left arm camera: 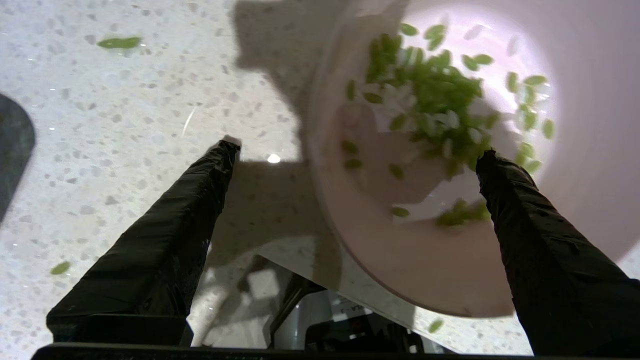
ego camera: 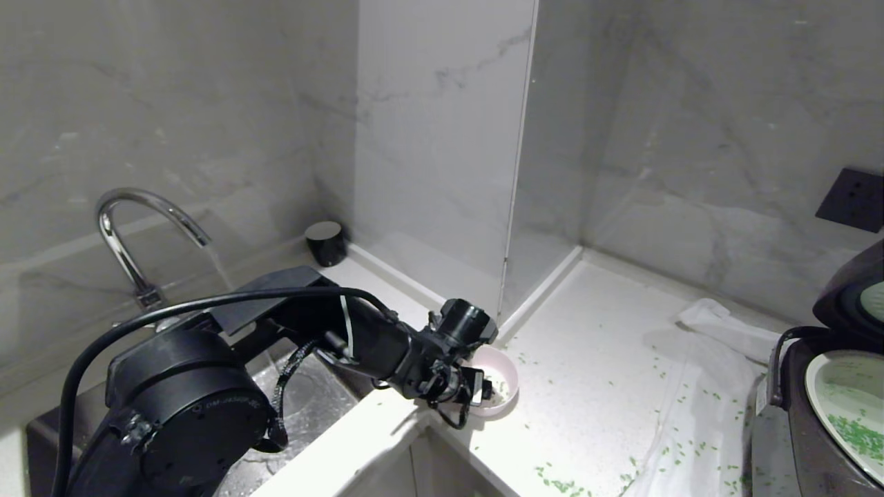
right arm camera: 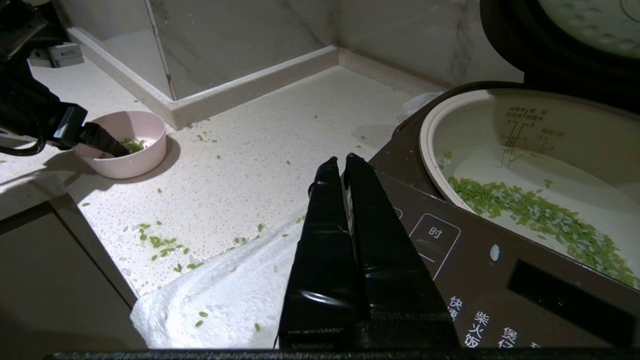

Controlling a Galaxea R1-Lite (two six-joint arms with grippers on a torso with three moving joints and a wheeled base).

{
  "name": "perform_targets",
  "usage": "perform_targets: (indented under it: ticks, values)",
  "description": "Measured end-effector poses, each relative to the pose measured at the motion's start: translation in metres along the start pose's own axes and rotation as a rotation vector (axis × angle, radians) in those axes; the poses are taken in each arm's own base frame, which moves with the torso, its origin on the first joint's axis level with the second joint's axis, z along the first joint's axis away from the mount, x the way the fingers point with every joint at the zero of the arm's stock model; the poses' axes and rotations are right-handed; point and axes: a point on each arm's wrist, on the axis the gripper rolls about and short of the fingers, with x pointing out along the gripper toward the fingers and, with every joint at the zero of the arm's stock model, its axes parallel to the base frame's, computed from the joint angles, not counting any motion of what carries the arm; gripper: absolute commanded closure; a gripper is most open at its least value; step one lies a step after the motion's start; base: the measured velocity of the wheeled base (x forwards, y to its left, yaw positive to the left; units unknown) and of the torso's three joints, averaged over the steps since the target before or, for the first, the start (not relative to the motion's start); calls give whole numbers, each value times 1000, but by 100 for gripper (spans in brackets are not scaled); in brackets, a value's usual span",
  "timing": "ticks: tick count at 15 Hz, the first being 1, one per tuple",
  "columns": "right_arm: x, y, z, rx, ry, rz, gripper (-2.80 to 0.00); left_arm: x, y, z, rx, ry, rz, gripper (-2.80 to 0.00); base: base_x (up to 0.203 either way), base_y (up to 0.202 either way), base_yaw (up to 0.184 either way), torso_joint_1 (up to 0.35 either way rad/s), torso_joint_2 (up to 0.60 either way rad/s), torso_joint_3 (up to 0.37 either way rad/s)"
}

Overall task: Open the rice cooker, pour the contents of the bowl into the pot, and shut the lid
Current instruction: Pick up the bowl on the table

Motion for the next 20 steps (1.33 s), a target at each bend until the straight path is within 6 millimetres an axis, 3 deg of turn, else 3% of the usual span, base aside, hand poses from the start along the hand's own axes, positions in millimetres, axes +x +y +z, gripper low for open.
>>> perform_targets:
  ticks: [2, 3, 20]
  values:
    - [0, 0, 0, 0, 0, 0, 0, 1, 1, 0, 4, 24, 13, -280, 0, 0, 0, 0, 0, 0]
    - [0, 0, 0, 0, 0, 0, 0, 1, 0, 1, 7, 34, 17, 0, 0, 0, 0, 0, 0, 0]
    - [0, 0, 0, 0, 0, 0, 0, -4, 0, 2, -18, 57, 25, 0, 0, 0, 0, 0, 0, 0]
